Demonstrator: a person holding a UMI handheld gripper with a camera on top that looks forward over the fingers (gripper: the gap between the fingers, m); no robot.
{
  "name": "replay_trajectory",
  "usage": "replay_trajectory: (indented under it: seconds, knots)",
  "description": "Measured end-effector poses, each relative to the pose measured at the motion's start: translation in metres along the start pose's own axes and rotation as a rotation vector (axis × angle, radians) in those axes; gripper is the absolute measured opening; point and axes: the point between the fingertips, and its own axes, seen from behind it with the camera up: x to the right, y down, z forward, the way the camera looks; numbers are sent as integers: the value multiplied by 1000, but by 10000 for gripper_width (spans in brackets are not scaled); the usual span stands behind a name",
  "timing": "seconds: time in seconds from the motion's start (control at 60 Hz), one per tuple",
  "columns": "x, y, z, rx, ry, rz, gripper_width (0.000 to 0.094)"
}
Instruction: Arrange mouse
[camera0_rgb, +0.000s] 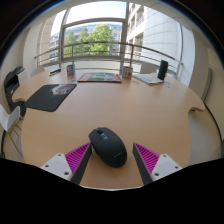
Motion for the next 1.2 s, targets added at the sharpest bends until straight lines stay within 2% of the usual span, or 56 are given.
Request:
replay_trajectory:
  seconds: [0.133,0.217,0.267,0.467,0.55,0.667,0.783,0.967,1.067,1.15,1.2]
  knots:
    - [10,-12,20,-9,-5,55,787]
    - [10,-17,29,-3,-14,78,667]
    - [7,-19,32,5,-24,65,536]
    - [7,-19,28,-19,5,58,435]
    - [7,-19,30,-26,50,43,397]
    - [12,-31,18,-21,127,69,396]
    - [22,-97,-17,69,228,115,398]
    - [-12,-269,-86,352,295,188,395]
    - [-80,-336,-94,454,241,194,396]
    - [-147,-359,-50,442,135,173,395]
    - [-193,-358,-23,400,78,148,394]
